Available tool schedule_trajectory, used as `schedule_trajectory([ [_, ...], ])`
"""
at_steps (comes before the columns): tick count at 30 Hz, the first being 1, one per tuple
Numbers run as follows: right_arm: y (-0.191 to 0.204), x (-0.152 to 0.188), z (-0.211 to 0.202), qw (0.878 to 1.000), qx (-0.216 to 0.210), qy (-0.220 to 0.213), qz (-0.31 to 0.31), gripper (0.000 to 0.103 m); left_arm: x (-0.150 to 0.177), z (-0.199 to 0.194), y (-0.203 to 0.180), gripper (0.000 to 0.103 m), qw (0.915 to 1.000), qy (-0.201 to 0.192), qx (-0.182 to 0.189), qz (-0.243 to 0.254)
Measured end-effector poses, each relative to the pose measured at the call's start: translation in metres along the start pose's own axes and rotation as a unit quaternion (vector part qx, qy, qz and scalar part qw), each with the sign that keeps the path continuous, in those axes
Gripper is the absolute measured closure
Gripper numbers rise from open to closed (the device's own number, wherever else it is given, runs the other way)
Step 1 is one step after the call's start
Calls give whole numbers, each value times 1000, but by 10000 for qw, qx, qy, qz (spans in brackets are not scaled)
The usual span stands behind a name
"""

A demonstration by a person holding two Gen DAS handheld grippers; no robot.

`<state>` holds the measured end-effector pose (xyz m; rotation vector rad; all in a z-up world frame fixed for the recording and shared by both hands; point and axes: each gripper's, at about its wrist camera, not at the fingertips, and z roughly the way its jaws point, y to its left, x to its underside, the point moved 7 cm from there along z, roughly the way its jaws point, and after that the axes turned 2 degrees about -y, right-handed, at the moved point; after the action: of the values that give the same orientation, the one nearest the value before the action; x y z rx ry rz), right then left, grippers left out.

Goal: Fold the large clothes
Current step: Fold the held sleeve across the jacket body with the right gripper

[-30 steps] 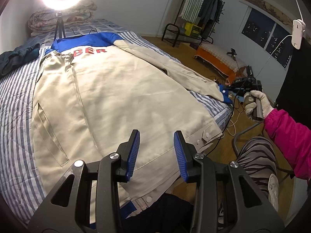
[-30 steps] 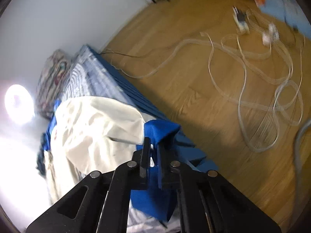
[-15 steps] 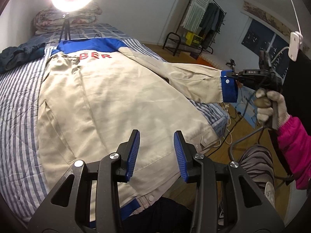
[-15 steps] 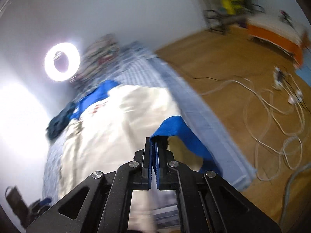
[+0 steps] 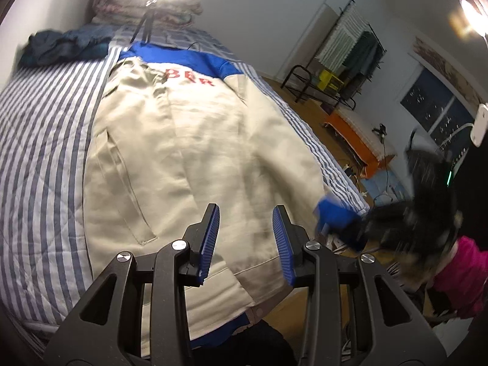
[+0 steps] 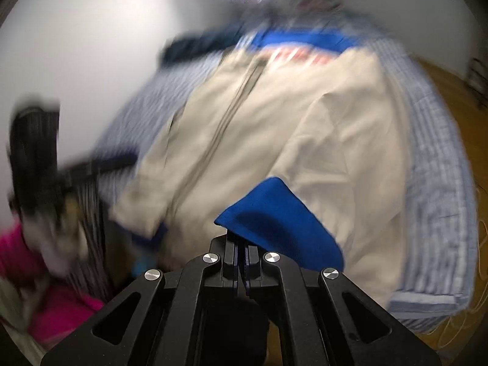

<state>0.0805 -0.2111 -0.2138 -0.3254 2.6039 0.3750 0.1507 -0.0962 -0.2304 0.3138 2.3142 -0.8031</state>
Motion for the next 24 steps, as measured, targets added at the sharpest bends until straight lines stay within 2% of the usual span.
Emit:
schedule_trajectory([
  [4,6,32,24,9971,-101,618,-437,101,3,10,3,66,9998,156,63,-118],
  [8,5,46,17,9954,-214,749,-563,101,7,32,0,66,9974,469,340,-435],
  [12,6,58,5,9918,-173,840,-945,102,5,58,-7,66,9945,665,491,-636],
  [14,3,66,1,9897,-185,962,-1041,102,5,72,-13,60,9930,789,547,-693],
  [15,1,67,0,9896,-145,974,-1045,102,6,79,-17,54,9916,865,613,-741],
  [18,-7,61,-2,9935,-135,807,-793,102,8,99,-27,54,9892,1038,676,-783],
  [21,-15,51,-19,9968,-377,593,-368,100,11,108,-37,54,9883,1125,714,-737],
  [22,-16,49,-26,9969,-517,537,-270,97,12,109,-41,54,9875,1152,761,-758],
  [24,-15,45,-41,9957,-855,349,-110,78,18,112,-46,54,9851,1249,859,-808],
])
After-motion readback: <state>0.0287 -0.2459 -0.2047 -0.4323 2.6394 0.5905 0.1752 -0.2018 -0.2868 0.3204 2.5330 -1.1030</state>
